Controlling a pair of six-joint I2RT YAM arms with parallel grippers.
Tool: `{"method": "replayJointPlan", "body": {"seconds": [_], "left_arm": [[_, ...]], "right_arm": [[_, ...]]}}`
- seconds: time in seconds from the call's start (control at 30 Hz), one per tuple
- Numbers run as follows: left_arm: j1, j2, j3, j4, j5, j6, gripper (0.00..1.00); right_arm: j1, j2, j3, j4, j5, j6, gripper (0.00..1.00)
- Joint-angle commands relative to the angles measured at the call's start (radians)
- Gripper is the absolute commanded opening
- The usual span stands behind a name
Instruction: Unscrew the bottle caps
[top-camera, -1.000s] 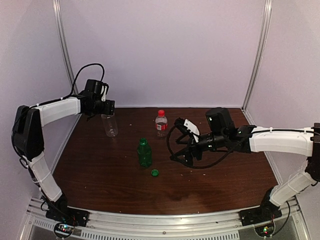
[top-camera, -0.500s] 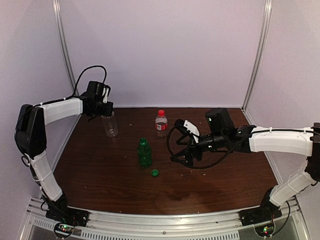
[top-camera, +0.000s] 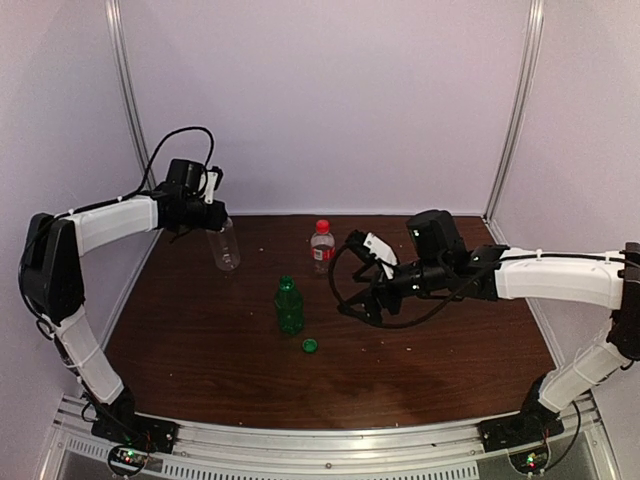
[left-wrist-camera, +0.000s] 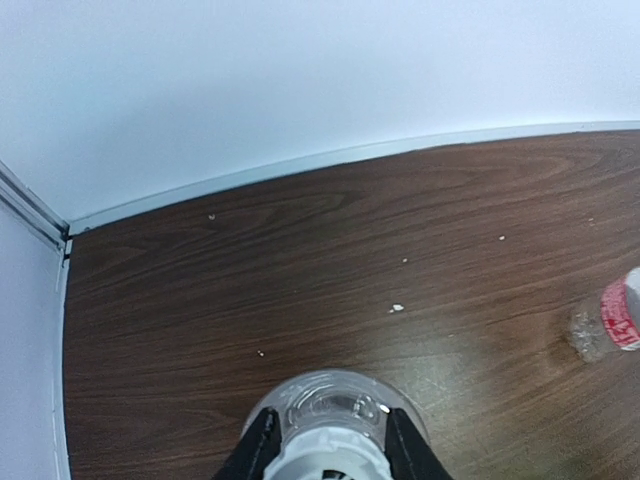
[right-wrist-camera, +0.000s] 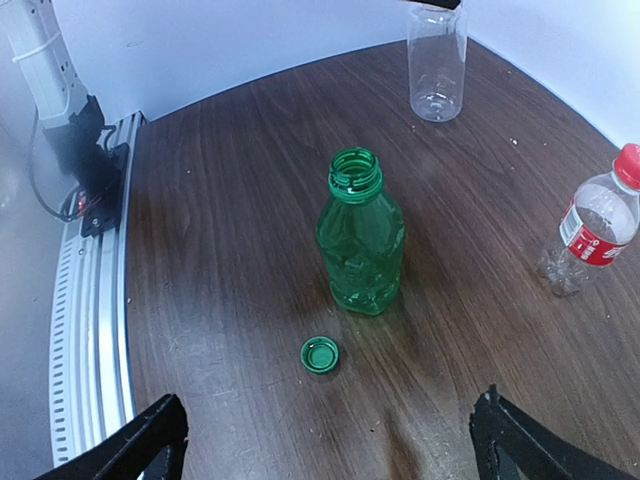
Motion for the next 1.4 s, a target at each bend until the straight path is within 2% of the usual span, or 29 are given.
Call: {"method": "replayJointPlan", "body": {"seconds": [0.0, 0.27, 0.47, 0.57, 0.67, 0.93, 1.23, 1.37], "left_arm": [[0.005, -0.163, -0.015, 0.024, 0.131, 0.030, 0.23], [-0.018, -0.378, -0.059, 0.074, 0.381, -0.021, 0.21], [-0.058, -0.468, -0.047, 0.130, 0.608, -0.063, 0.19], [-0.088, -0.468, -0.030, 0.132, 0.717, -0.065, 0.16], [-0.140, -0.461, -0.027, 0.133, 0.767, -0.050, 0.12], [-0.260, -0.388, -0.010, 0.159, 0.926, -0.033, 0.11], [-0.345, -0.329, -0.042, 0.298, 0.980, -0.096, 0.07], [-0.380, -0.303, -0.036, 0.313, 0.991, -0.098, 0.06]], "right_arm": [[-0.003, 0.003, 0.040, 0.004, 0.073, 0.017, 1.00], [-0.004, -0.032, 0.057, 0.063, 0.101, 0.045, 1.00], [-0.008, -0.042, 0.158, -0.019, 0.071, 0.011, 1.00], [-0.007, -0.049, 0.206, -0.050, 0.060, 0.001, 1.00], [-0.007, -0.065, 0.225, -0.059, 0.062, 0.010, 1.00], [-0.008, -0.062, 0.269, -0.127, 0.005, -0.006, 1.00], [-0.008, -0.040, 0.263, -0.108, -0.164, 0.021, 1.00], [-0.008, -0.012, 0.271, -0.102, -0.176, 0.036, 1.00]]}}
